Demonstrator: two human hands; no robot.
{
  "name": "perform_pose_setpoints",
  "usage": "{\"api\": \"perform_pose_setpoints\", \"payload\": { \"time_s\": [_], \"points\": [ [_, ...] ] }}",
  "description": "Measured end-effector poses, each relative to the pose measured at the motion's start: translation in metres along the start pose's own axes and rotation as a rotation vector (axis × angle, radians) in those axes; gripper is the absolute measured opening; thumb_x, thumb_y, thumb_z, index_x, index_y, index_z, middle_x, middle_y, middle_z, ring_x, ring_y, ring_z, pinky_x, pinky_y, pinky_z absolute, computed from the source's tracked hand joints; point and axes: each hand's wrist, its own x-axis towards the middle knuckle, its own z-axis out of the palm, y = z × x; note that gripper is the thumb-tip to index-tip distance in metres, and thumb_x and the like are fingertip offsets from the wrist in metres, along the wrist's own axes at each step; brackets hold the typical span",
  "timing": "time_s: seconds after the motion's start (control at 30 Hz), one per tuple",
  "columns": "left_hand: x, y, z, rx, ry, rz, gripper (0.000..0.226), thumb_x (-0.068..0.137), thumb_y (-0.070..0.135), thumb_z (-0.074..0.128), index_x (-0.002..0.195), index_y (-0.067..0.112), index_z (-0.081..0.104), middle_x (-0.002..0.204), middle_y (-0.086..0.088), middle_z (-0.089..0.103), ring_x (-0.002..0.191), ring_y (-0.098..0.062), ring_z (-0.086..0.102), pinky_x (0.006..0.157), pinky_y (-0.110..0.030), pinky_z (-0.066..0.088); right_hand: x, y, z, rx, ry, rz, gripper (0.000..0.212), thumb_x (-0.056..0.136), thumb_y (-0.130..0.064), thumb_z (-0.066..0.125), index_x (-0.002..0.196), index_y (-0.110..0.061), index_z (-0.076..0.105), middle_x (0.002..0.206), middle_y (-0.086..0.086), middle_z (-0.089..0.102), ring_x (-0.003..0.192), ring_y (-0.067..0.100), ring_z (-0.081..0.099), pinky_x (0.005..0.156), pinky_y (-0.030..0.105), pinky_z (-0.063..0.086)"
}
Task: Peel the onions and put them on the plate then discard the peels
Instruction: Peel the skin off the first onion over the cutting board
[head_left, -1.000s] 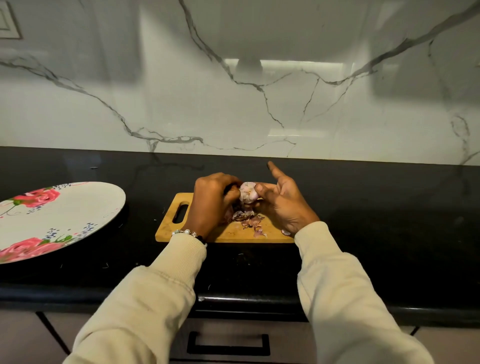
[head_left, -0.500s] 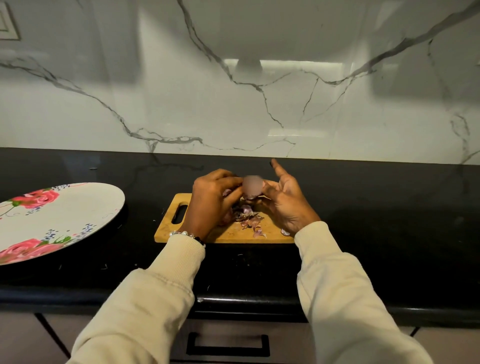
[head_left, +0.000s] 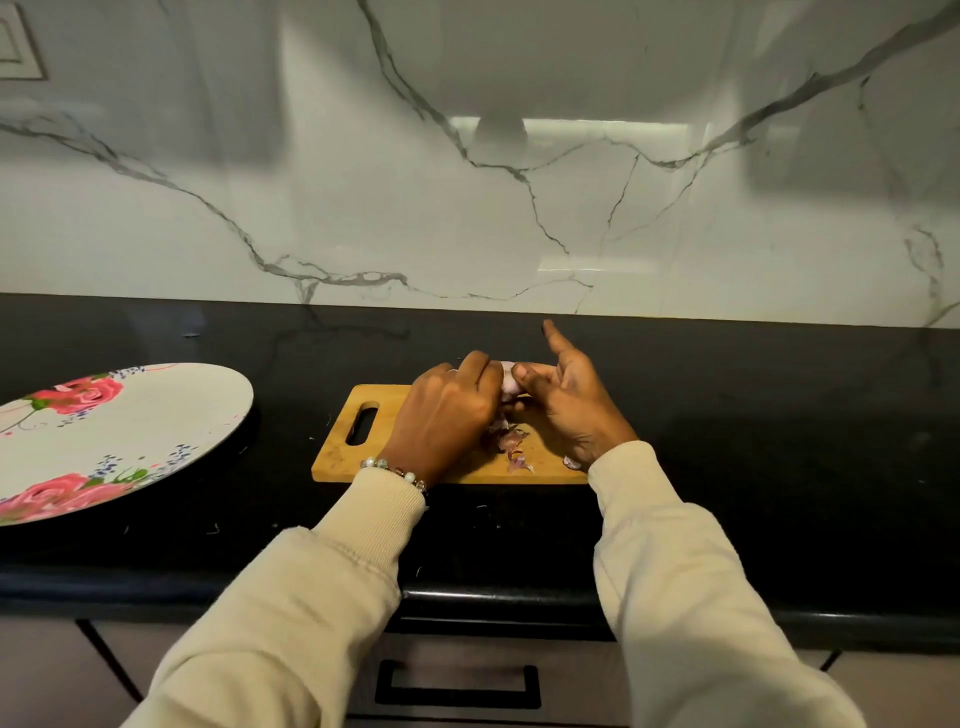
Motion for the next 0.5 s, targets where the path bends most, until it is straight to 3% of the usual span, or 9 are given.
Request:
{"api": "perform_pose_setpoints", "payload": {
  "time_s": [0.17,0.3,0.4,0.5],
  "points": [
    [0.004,-0.004,0.001,-0.109,-0.021,-0.149,0.032,0.072,0.009,0.081,0.092,-0.002,0.06,0.092,-0.019,0.058,0.05,-0.022,0.05,0.042,-0.028,0.037,-0.001,0.0,0.003,0.074,-0.009,0.019,0.081,0.098,-0.002,0.054,0.158,-0.021,0.004,0.097,0.012,0.073,0.091,0.023,0.071,0.071,0.033,0.058],
    [0.006,-0.003,-0.001,-0.324,-0.038,-0.319,0.021,0.093,0.021,0.056,0.101,0.001,0.052,0.11,-0.012,0.048,0.074,-0.019,0.051,0.06,-0.032,0.046,-0.001,0.0,0.003,0.105,-0.03,0.015,0.084,0.097,-0.002,0.055,0.158,-0.021,0.0,0.093,0.012,0.075,0.087,0.023,0.072,0.073,0.037,0.058],
    [0.007,-0.008,0.0,-0.463,0.062,-0.423,0.005,0.092,0.005,0.056,0.095,0.002,0.053,0.102,-0.005,0.045,0.079,-0.009,0.043,0.068,-0.02,0.04,-0.002,-0.001,0.002,0.086,-0.045,0.002,0.083,0.097,-0.002,0.054,0.158,-0.02,0.0,0.084,0.005,0.076,0.083,0.02,0.073,0.07,0.035,0.059],
    [0.008,-0.015,0.002,-0.482,0.114,-0.528,0.004,0.09,-0.001,0.055,0.094,0.0,0.057,0.097,-0.009,0.05,0.079,-0.008,0.042,0.07,-0.006,0.034,-0.003,-0.004,0.002,0.075,-0.032,-0.01,0.08,0.098,-0.001,0.052,0.158,-0.018,0.002,0.082,0.004,0.076,0.081,0.017,0.074,0.065,0.03,0.059]
  ]
}}
